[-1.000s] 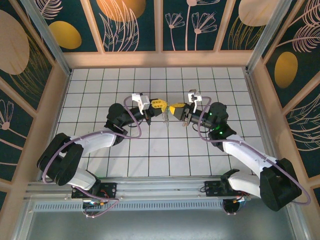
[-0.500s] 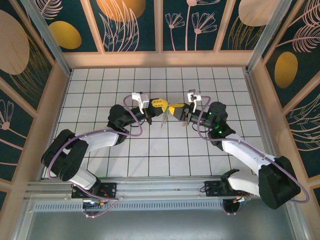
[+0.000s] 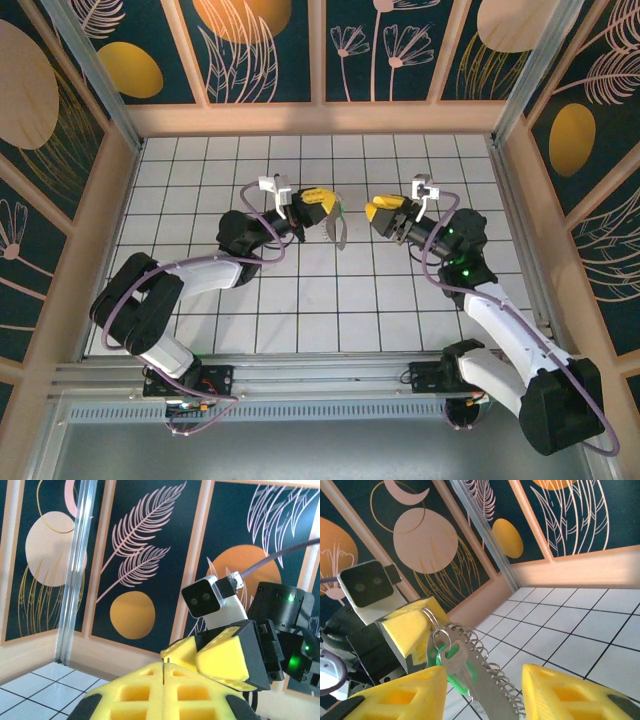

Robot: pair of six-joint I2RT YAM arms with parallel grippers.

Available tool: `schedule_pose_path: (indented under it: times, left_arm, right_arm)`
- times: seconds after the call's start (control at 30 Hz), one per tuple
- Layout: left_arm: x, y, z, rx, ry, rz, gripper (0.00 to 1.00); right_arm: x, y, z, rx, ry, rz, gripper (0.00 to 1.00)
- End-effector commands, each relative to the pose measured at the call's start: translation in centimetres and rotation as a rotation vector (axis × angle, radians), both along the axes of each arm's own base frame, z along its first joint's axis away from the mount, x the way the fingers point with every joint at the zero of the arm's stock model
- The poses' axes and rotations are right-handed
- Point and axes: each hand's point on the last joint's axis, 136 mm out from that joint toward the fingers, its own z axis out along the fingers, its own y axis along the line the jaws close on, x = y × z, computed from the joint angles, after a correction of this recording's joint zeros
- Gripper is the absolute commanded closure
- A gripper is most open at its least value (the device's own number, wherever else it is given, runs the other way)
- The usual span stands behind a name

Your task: Put the keys on the keyring

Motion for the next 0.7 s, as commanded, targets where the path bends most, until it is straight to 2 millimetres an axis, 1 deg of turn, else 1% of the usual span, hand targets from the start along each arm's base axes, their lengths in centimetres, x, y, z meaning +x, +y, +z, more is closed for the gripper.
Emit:
schedule_pose_path:
  times: [0.0,0.07,0.23,0.3,0.47,0.53,0.57,0.67]
  left_arm:
    - [-0.3,0.4,2.7,-0.112,0.018,-0.035,1.00]
    - [-0.1,0.4,2.8,-0.133,0.048,-0.044,1.00]
    - [0.7,0.1,2.6,-0.161,0.120,-0.062,1.00]
    - [1.0,-0.1,2.4,-0.164,0.142,-0.063,1.00]
    - [1.6,-0.7,2.0,-0.175,0.186,-0.078,1.00]
    - [1.7,-0.8,2.3,-0.190,0.193,-0.080,1.00]
    - [2.1,-1.1,1.5,-0.184,0.215,-0.080,1.00]
    - [2.3,-1.3,1.3,-0.197,0.224,-0.091,1.00]
  right_arm:
    - [0.6,-0.2,2.6,0.071,-0.018,-0.013,0.56]
    - [0.8,-0.1,3.5,0.103,-0.026,-0.003,0.55]
    - [1.1,0.9,4.9,0.170,-0.047,0.074,0.44]
    - [1.1,1.2,5.3,0.189,-0.055,0.097,0.43]
    - [1.3,2.3,5.5,0.205,-0.055,0.134,0.43]
    - [1.3,2.6,5.6,0.209,-0.058,0.140,0.43]
    - [1.4,2.7,5.5,0.209,-0.057,0.142,0.43]
    - [1.5,3.2,5.4,0.212,-0.052,0.156,0.44]
